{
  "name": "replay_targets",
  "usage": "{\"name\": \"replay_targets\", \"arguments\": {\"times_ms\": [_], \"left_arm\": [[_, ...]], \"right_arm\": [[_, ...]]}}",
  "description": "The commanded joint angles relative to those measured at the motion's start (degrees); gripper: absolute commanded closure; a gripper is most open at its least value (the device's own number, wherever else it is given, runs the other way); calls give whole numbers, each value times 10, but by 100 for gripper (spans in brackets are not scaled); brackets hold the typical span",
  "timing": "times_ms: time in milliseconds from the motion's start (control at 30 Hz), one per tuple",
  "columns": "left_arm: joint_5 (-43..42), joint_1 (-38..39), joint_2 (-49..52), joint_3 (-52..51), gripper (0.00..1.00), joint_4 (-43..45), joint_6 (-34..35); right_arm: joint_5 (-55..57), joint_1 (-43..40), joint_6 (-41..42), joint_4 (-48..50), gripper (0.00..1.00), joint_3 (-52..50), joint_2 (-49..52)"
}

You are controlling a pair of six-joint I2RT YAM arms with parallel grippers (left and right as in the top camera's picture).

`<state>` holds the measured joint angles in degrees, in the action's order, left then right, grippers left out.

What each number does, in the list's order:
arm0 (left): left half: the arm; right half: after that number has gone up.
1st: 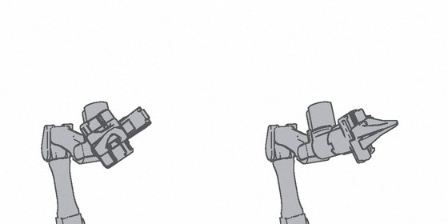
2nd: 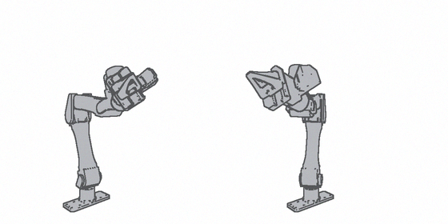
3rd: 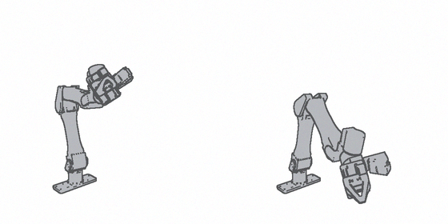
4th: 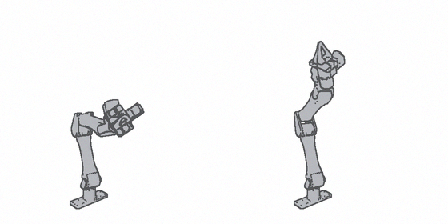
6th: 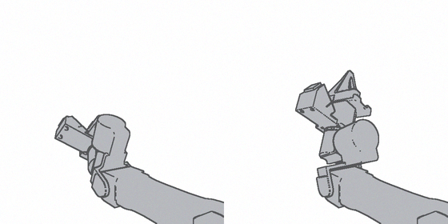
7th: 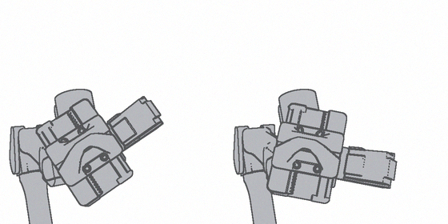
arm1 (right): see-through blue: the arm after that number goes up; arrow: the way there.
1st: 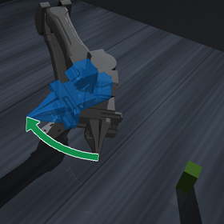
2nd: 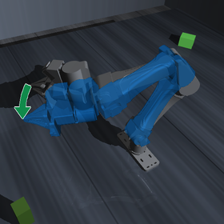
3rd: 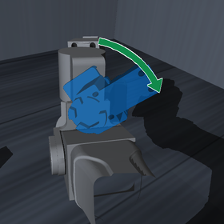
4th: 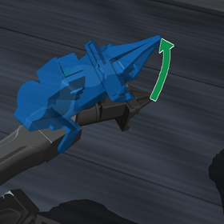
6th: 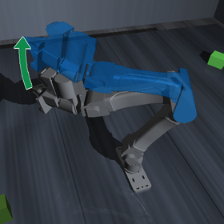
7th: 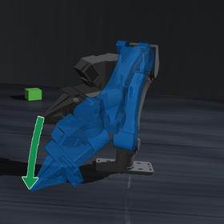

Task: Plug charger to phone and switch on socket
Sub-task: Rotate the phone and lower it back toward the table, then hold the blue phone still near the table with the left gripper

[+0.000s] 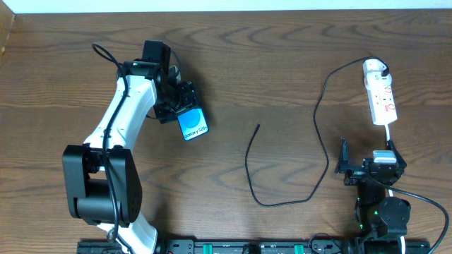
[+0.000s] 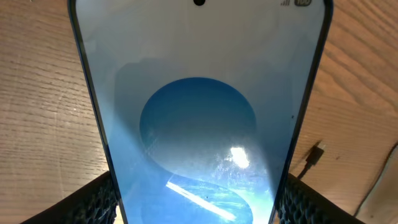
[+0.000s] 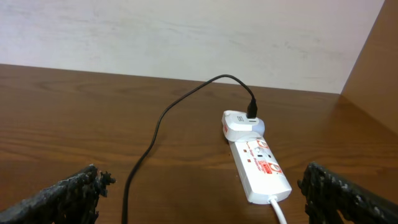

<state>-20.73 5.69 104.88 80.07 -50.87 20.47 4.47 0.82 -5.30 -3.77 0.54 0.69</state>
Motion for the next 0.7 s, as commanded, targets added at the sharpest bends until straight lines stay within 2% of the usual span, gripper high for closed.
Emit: {"name": "replay_targets", "arguments": {"times_ms": [0,133,667], "left_arm": [[9,-1,-17,8,93,-6,-42],[9,-1,-17,8,93,-20,-68],[9,-1,-17,8,93,-24,-71]], "right_arm": [[-2,-1,-8,-1,1,-2,-3],[-2,-1,-8,-1,1,-2,-3],[-2,-1,-8,-1,1,-2,-3]]}}
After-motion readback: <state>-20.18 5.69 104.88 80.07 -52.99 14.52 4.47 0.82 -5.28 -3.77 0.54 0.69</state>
